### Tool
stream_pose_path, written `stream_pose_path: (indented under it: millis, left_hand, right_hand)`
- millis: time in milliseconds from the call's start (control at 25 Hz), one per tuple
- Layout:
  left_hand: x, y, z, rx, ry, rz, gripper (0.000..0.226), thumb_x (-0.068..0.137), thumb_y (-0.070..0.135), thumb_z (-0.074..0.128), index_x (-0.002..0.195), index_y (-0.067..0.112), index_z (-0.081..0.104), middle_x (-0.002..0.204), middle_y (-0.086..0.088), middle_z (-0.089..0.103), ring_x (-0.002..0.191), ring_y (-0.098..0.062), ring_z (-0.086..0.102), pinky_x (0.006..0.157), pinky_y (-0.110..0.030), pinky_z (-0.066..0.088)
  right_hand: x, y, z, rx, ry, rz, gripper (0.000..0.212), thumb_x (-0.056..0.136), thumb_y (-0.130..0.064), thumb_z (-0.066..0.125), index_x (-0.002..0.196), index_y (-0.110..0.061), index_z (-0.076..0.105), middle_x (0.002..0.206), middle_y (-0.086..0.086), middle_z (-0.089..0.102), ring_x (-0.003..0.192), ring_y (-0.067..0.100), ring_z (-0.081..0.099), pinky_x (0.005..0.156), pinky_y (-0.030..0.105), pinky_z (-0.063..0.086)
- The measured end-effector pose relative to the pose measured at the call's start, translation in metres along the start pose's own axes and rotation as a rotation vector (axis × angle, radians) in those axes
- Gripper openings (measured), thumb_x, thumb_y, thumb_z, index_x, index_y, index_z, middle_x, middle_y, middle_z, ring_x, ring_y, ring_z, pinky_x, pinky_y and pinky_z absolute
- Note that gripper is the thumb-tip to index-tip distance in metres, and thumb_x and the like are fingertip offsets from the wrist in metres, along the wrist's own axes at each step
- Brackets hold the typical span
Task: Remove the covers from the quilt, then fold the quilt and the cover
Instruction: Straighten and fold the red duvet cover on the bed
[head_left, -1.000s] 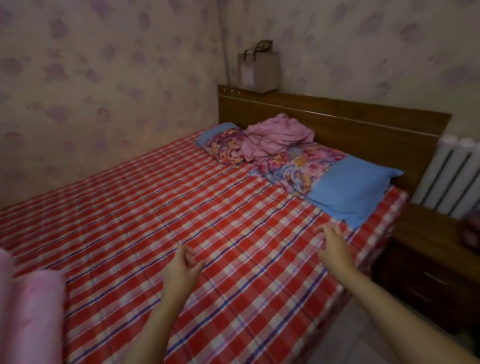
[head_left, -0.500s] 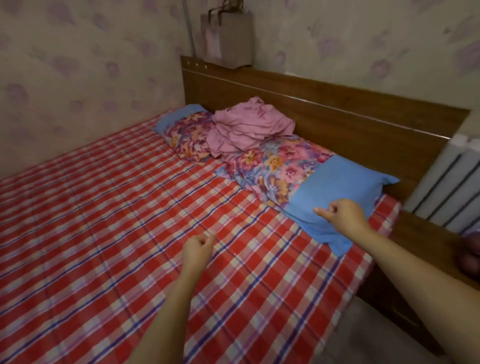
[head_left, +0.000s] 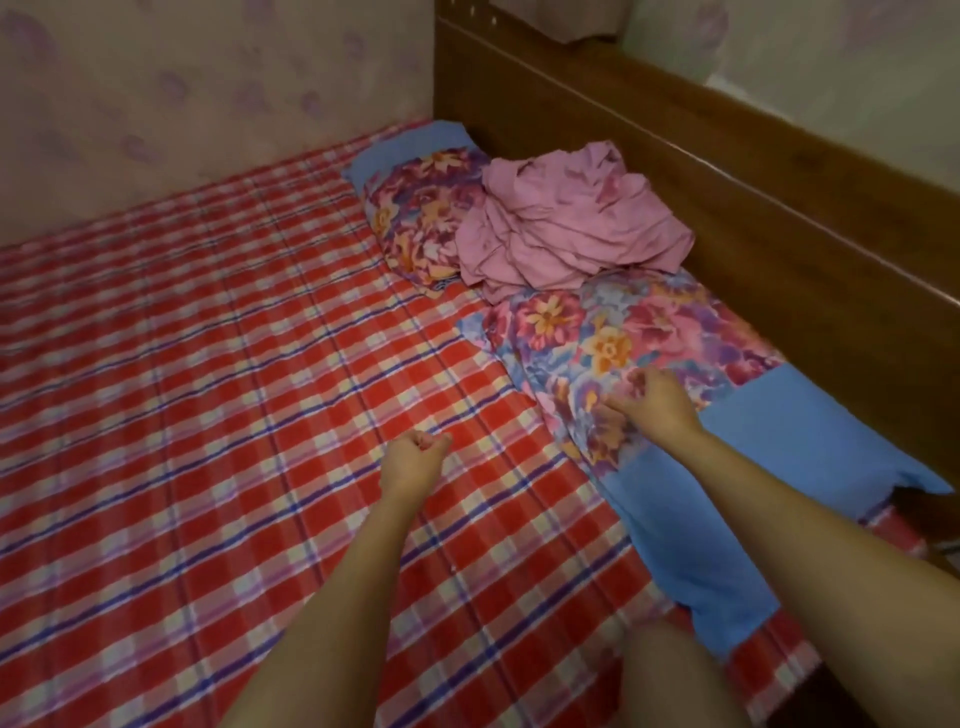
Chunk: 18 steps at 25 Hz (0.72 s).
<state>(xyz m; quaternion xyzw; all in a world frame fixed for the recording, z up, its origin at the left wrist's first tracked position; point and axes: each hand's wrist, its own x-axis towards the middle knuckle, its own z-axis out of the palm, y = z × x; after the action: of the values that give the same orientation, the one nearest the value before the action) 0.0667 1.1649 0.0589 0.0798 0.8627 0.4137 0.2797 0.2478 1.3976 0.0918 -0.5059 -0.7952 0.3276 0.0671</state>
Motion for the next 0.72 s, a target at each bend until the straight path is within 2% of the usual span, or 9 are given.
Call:
stream_pose_path:
  millis: [40, 80, 160, 240, 400, 520, 640, 720]
  left_hand:
    - [0.015, 0.013, 0.006, -0.004, -0.014, -0.019, 0.024, 0.086, 0.039, 0.063, 0.092, 0.016, 0.057, 0.093, 0.000, 0.064, 0.081, -0.020, 0.061, 0.072, -0.029, 0.044]
    - [0.030, 0.024, 0.010, -0.006, -0.024, -0.030, 0.032, 0.087, 0.039, 0.063, 0.108, 0.016, 0.056, 0.106, 0.000, 0.062, 0.087, -0.020, 0.060, 0.074, -0.028, 0.044]
    - [0.074, 0.035, 0.021, 0.001, -0.020, -0.052, 0.051, 0.086, 0.039, 0.064, 0.128, 0.014, 0.050, 0.122, -0.007, 0.059, 0.099, -0.024, 0.061, 0.081, -0.031, 0.047]
    - [0.120, 0.037, 0.037, 0.011, -0.004, -0.112, 0.060, 0.086, 0.040, 0.064, 0.137, 0.015, 0.044, 0.129, -0.013, 0.057, 0.111, -0.030, 0.058, 0.094, -0.035, 0.046]
    - [0.181, 0.039, 0.090, 0.004, -0.103, -0.260, 0.076, 0.086, 0.042, 0.063, 0.148, 0.018, 0.026, 0.134, -0.014, 0.054, 0.120, -0.031, 0.053, 0.101, -0.037, 0.043]
    - [0.213, 0.017, 0.116, 0.044, -0.188, -0.401, 0.092, 0.084, 0.054, 0.060, 0.152, 0.016, 0.009, 0.149, -0.017, 0.034, 0.136, -0.035, 0.035, 0.110, -0.045, 0.032]
    - [0.229, -0.009, 0.133, 0.247, -0.297, -0.539, 0.098, 0.083, 0.066, 0.050, 0.152, 0.018, -0.002, 0.157, -0.017, 0.012, 0.144, -0.040, 0.005, 0.117, -0.050, 0.015]
    - [0.230, -0.012, 0.141, 0.307, -0.324, -0.536, 0.104, 0.079, 0.071, 0.050, 0.151, 0.025, -0.009, 0.157, -0.019, 0.001, 0.143, -0.042, -0.002, 0.117, -0.053, 0.012]
  right_hand:
    - [0.026, -0.006, -0.004, -0.019, -0.008, -0.006, 0.058, 0.075, -0.037, 0.075, 0.119, -0.008, 0.052, 0.118, 0.016, 0.053, 0.109, 0.034, 0.052, 0.088, 0.038, 0.042]
    - [0.052, -0.011, -0.008, -0.039, -0.004, -0.022, 0.070, 0.073, -0.036, 0.077, 0.129, -0.007, 0.046, 0.129, 0.019, 0.048, 0.119, 0.036, 0.047, 0.096, 0.038, 0.039]
    - [0.115, -0.026, -0.012, -0.079, 0.000, -0.075, 0.083, 0.072, -0.034, 0.078, 0.140, -0.010, 0.036, 0.141, 0.023, 0.037, 0.130, 0.036, 0.036, 0.106, 0.038, 0.032]
    - [0.178, -0.041, -0.002, -0.149, -0.020, -0.130, 0.095, 0.069, -0.037, 0.079, 0.146, -0.014, 0.027, 0.148, 0.022, 0.026, 0.136, 0.037, 0.027, 0.112, 0.041, 0.026]
    - [0.284, -0.072, 0.022, -0.374, -0.007, -0.147, 0.110, 0.068, -0.044, 0.079, 0.149, -0.033, 0.006, 0.156, 0.018, -0.009, 0.142, 0.044, 0.001, 0.113, 0.058, 0.016]
    - [0.356, -0.094, 0.035, -0.490, -0.009, -0.160, 0.121, 0.063, -0.048, 0.080, 0.146, -0.043, -0.007, 0.154, 0.013, -0.022, 0.141, 0.046, -0.007, 0.107, 0.066, 0.010]
    - [0.406, -0.087, 0.060, -0.617, -0.098, -0.089, 0.113, 0.067, -0.042, 0.080, 0.148, -0.036, 0.002, 0.156, 0.015, -0.014, 0.140, 0.047, 0.002, 0.106, 0.067, 0.014]
    - [0.421, -0.073, 0.068, -0.678, -0.008, -0.120, 0.099, 0.071, -0.035, 0.079, 0.147, -0.027, 0.016, 0.155, 0.018, 0.003, 0.137, 0.047, 0.015, 0.105, 0.064, 0.020]
